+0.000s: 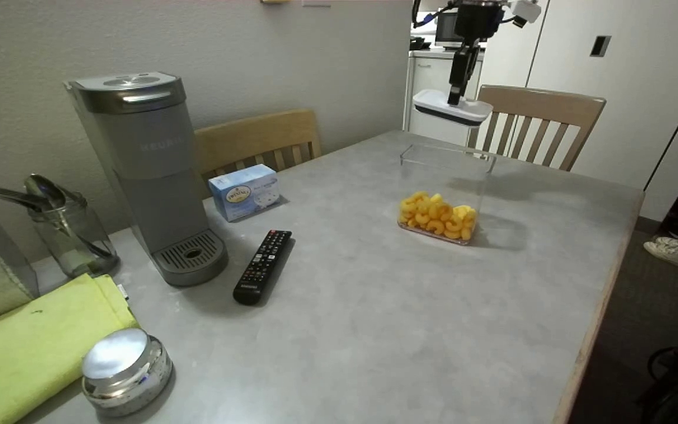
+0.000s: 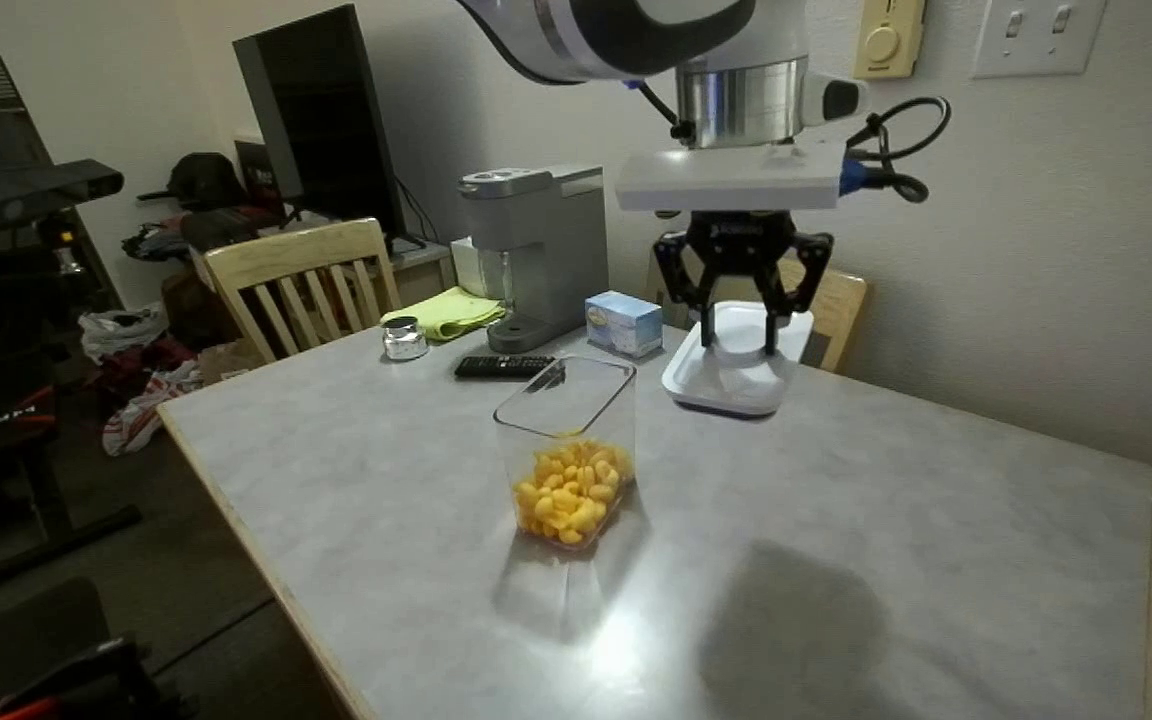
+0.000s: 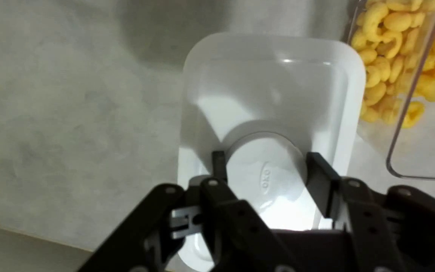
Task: Use the lid to close the container
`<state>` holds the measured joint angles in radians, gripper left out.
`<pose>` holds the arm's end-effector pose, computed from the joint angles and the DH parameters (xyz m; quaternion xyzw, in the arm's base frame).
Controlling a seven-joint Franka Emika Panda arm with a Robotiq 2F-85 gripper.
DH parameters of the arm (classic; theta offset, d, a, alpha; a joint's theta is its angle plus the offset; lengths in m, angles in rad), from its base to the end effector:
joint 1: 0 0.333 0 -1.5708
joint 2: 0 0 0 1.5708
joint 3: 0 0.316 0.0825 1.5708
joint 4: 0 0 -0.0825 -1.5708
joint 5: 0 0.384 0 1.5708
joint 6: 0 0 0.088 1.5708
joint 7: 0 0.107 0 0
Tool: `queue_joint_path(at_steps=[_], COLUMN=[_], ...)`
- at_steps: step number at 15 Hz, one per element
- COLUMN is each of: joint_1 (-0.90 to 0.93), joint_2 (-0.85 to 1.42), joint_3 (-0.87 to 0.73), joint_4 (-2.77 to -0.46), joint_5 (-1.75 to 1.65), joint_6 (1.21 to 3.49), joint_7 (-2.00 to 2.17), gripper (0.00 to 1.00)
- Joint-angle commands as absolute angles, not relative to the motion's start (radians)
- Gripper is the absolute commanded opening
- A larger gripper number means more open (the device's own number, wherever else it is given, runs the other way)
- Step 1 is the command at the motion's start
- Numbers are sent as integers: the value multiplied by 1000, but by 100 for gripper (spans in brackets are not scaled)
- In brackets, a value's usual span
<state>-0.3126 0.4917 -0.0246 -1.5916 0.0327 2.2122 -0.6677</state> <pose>0.6599 -0.2277 0.3615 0.9854 0.1572 0.0604 0.0240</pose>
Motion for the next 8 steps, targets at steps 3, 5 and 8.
queue_joint_path(at_steps=[3,5,8], joint_1=[-296,-285,-266], joint_2=[466,465,462], joint_3=[-5,-4,-6], joint_4=[-1531,-1518,-1521], joint_5=[49,50,49], joint_6=[2110,2091,2087], joint_7=[-731,-726,-696], gripper=[29,29,29])
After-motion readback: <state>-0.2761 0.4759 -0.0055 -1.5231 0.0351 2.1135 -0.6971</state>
